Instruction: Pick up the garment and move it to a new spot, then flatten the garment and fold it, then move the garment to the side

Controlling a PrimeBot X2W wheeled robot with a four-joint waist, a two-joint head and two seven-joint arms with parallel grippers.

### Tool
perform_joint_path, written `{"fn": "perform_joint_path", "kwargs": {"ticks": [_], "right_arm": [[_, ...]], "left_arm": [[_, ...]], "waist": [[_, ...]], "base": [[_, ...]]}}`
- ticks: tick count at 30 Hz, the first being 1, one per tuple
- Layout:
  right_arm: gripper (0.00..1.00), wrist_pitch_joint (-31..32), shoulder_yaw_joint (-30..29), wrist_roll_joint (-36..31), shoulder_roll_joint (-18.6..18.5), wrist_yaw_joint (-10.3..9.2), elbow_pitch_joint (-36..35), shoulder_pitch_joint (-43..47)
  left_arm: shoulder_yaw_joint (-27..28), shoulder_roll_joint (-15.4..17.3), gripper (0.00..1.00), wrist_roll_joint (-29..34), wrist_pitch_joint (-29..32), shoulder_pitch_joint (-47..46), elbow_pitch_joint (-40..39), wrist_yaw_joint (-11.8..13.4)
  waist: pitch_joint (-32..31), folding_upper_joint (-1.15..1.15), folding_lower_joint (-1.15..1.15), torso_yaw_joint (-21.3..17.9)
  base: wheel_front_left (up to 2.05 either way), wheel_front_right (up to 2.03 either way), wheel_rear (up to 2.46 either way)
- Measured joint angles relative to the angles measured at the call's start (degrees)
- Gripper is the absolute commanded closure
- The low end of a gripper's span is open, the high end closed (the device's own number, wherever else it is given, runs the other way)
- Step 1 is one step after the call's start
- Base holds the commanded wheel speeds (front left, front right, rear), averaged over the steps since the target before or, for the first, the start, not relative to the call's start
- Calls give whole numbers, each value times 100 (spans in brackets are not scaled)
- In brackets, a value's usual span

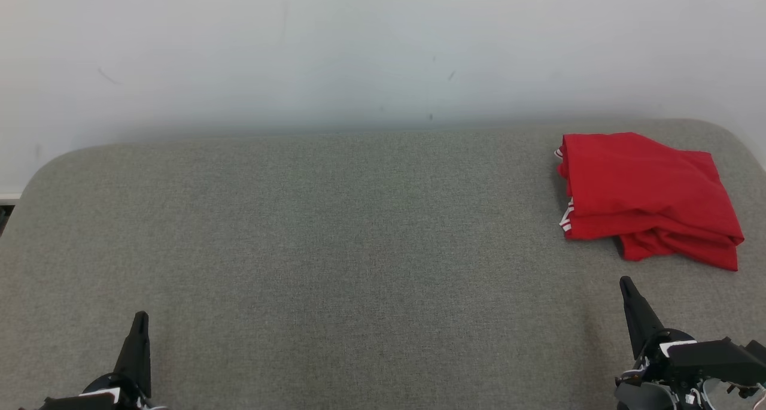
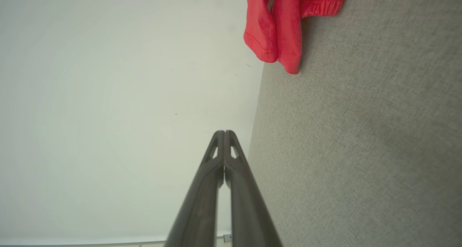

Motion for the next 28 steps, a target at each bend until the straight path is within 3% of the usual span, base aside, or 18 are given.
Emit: {"fn": "perform_joint_path", "kwargs": {"ticks": [28], "right_arm": [[100, 0, 0, 0, 0, 0, -1, -1]], "left_arm": [[0, 0, 100, 0, 0, 0, 0, 0]], "waist": [[0, 0, 0, 0]], "base": [[0, 0, 0]]}}
